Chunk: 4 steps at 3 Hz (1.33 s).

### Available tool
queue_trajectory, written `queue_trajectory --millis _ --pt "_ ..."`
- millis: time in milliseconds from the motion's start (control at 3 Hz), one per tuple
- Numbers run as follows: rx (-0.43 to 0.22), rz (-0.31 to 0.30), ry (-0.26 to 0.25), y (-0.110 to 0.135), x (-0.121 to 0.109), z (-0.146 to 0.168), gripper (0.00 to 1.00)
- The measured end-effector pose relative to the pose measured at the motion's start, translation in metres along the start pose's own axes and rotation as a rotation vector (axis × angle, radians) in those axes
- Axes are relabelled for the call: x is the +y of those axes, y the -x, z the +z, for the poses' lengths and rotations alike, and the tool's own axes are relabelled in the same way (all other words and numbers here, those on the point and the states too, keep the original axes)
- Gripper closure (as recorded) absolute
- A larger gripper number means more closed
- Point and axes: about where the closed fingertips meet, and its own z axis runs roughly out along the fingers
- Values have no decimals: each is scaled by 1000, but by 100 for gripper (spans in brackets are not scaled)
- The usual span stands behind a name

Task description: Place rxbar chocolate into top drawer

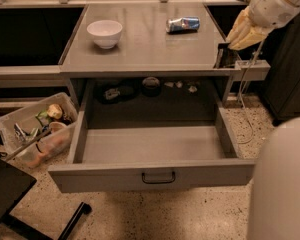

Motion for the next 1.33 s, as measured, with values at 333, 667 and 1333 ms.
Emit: queue_trajectory --millis 333,667,1333 --pt "-132 -127 22 25 35 16 100" --pt "-254 -179 124 45 77 70 100" --pt "-266 -175 153 47 86 83 100"
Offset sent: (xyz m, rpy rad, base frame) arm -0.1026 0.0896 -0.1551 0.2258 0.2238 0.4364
